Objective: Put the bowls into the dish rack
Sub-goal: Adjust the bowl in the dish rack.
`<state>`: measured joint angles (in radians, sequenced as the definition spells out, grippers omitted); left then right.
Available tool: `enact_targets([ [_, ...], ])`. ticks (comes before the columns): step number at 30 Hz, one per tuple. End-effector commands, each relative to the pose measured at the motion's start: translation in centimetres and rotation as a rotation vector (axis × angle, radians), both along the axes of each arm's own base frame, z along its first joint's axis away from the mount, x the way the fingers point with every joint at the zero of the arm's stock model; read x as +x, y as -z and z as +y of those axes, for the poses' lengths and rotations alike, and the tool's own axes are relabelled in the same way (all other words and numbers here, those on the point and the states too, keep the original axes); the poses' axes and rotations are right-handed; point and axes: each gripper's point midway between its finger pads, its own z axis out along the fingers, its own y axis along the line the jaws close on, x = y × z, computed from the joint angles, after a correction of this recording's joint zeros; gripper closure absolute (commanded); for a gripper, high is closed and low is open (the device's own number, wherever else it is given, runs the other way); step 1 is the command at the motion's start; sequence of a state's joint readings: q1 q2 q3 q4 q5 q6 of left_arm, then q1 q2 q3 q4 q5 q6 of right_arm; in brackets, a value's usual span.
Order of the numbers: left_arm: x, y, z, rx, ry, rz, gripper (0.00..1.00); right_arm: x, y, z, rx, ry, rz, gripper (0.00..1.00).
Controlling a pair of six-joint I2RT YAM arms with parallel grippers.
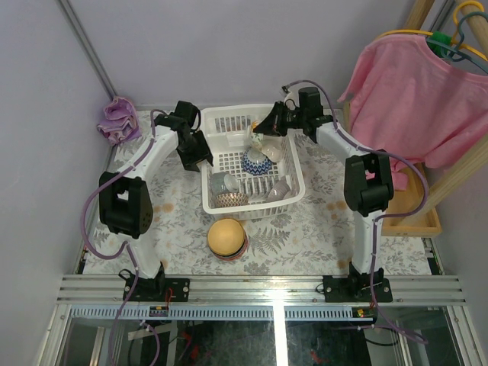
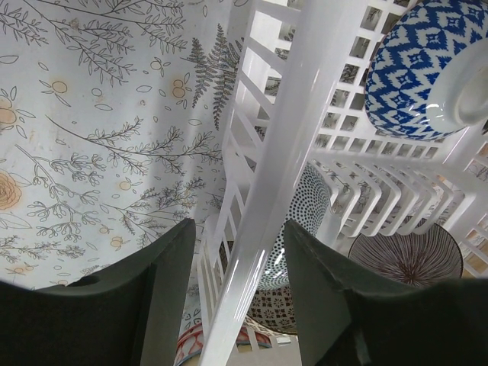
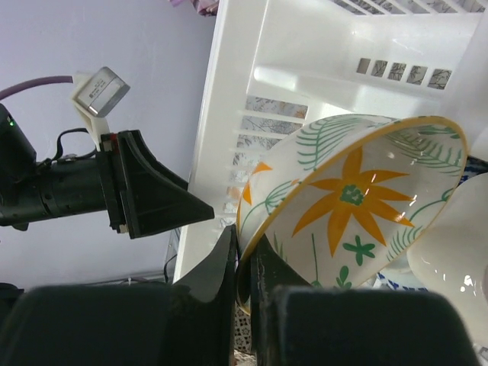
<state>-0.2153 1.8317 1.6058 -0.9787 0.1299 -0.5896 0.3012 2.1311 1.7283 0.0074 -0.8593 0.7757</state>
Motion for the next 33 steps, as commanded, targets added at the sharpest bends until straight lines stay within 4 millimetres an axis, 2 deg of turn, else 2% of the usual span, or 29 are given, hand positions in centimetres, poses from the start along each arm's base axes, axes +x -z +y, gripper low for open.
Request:
enact_targets([
  [1,0.5,0.1,0.0,0.023,0.012,-0.009,0.51,-1.0,-1.6,0.2,-0.012,-0.069,-0.051,1.00],
  [11,0.6,0.2,0.1,0.031,0.008,-0.010,0.51,-4.2,2.1,-1.4,-0.109,-0.086,0.013,1.00],
  [14,0.7,0.1,0.1,0.030,0.008,-0.010,0.52,-5.5,2.7,-1.1,-0.076,-0.139,0.047,1.00],
  [18,0.6,0.2,0.1,0.029,0.009,-0.008,0.52,-6.0,3.3,-0.7,-0.042,-0.170,0.077,1.00],
  [24,0.4,0.5,0.1,0.029,0.010,0.001,0.52,-5.8,2.9,1.6,0.014,-0.206,0.067,1.00],
  [33,0.2,0.7,-0.1,0.029,0.015,0.006,0.52,-6.3,1.4,6.5,0.167,-0.264,0.094,1.00],
])
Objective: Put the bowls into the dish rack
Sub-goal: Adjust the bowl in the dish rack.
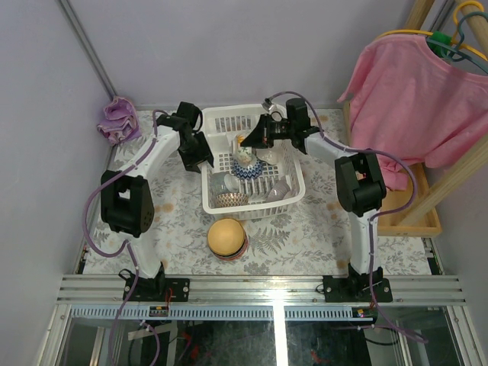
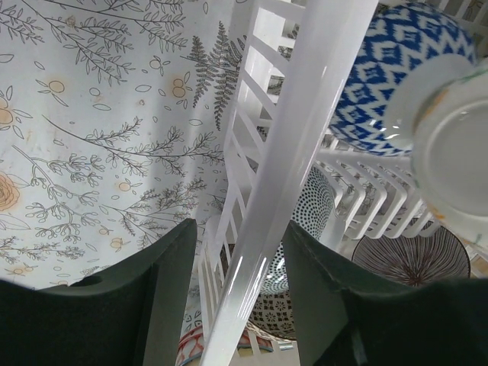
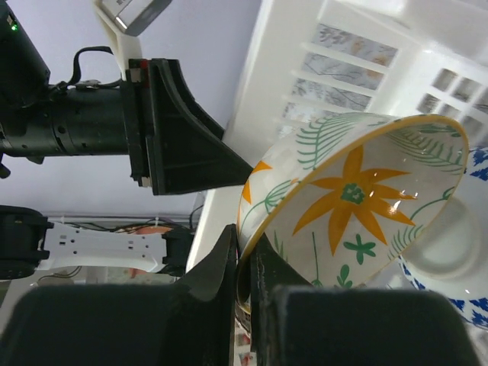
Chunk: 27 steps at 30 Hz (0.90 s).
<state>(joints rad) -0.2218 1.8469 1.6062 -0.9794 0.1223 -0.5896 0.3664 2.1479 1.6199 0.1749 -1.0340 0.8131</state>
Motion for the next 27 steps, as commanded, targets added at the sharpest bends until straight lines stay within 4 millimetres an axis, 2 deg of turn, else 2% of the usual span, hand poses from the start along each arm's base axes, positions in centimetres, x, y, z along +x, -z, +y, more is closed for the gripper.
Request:
enact_targets([
  [1,0.3,0.1,0.0,0.018,0.012,-0.008,0.53,-1.5,0.0,3.3,0.070,-0.060,0.081,1.00],
  [10,0.1,0.4,-0.2,0.013,0.014,-0.005,0.52,-1.1,-1.2,4.5,0.144,-0.079,0.085,1.00],
  [17,0.1,0.2,-0.1,0.021,0.012,-0.012,0.52,-0.3,-4.1,4.9,0.270,-0.052,0.077,1.00],
  [22,0.1,0.0,0.2,0.030,0.008,-0.022,0.53,0.0,-6.1,4.5,0.283,-0.029,0.037,1.00],
  [27,0.1,-0.2,0.2,0.032,0.005,-0.025,0.52,0.6,-7.1,2.6,0.237,0.043,-0.009,1.00],
])
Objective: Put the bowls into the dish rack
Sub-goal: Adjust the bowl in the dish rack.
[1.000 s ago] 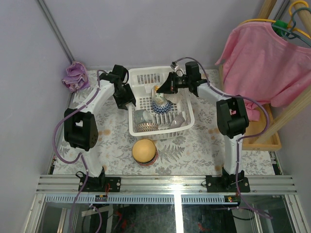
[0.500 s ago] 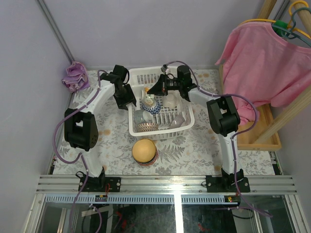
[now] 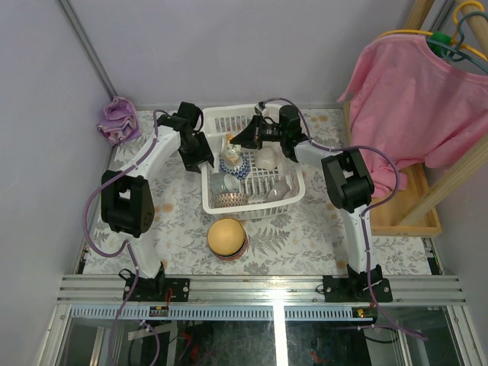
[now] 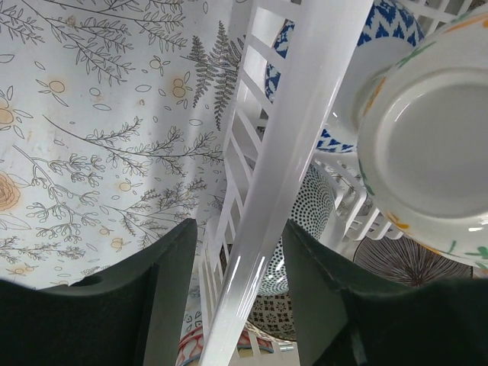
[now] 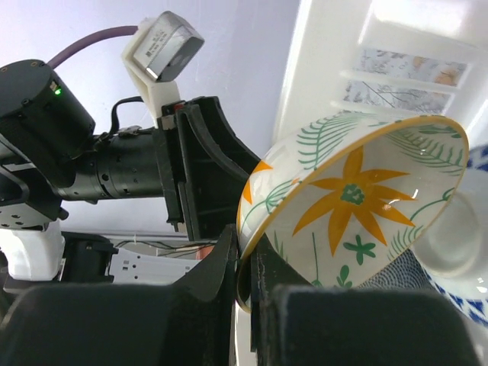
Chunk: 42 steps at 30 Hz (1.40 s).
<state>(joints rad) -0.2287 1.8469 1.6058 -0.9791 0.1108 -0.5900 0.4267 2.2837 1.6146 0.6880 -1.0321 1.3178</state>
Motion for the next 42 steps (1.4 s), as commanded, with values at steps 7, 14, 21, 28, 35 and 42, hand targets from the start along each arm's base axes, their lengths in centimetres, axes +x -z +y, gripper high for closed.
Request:
enact_targets([
  [7,0.2,-0.3,0.4,0.023,0.001,-0.025,0.52,0.7,-6.8,-6.3,-0.078,0.194,-0.193,1.00],
  [14,0.1,-0.2,0.4,0.022,0.006,-0.026,0.53,1.5,-5.7,-7.1,-0.078,0.226,-0.169,1.00],
  [21,-0.1,-0.3,0.4,0.027,0.012,-0.030,0.52,2.3,-3.6,-6.9,-0.097,0.236,-0.135,1.00],
  [28,0.0,-0.2,0.4,0.028,0.016,-0.029,0.52,1.4,-1.2,-6.2,-0.147,0.229,-0.105,1.00],
  [35,-0.1,-0.1,0.5,0.032,0.019,-0.028,0.52,1.4,0.2,-5.1,-0.165,0.216,-0.088,1.00],
  [42,0.1,-0.2,0.7,0.040,0.021,-0.034,0.52,2.0,1.7,-5.1,-0.228,0.233,-0.083,1.00],
])
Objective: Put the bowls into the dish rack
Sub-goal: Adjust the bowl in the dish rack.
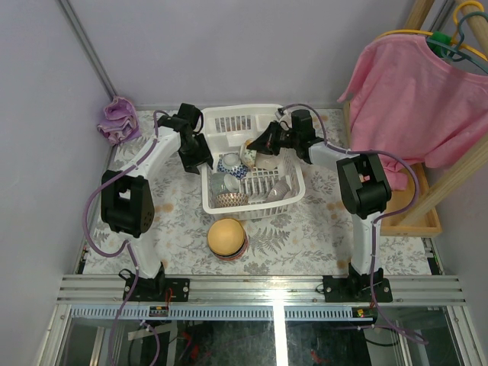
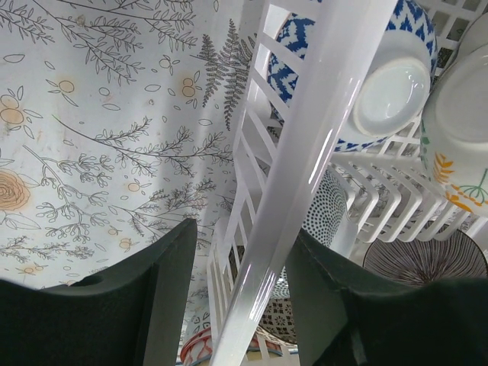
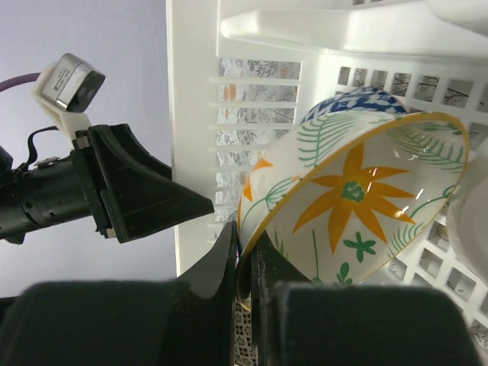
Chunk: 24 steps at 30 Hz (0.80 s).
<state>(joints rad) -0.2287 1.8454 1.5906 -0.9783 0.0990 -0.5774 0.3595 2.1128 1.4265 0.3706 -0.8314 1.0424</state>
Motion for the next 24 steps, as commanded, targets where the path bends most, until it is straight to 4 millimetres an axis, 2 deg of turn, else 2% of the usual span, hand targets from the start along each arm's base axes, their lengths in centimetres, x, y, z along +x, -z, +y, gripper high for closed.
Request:
enact_targets([
  [1,0.4,-0.6,0.4,0.022,0.015,-0.041,0.52,1.1,-2.4,0.4,-0.011,0.002,-0.104,1.00],
  [13,0.5,-0.7,0.6,0.025,0.016,-0.044,0.52,0.4,-1.1,-0.7,-0.071,0.015,-0.091,0.93],
  [24,0.2,-0.6,0.6,0.022,0.012,-0.039,0.52,-0.2,-0.7,-2.9,-0.150,0.039,-0.095,0.82],
])
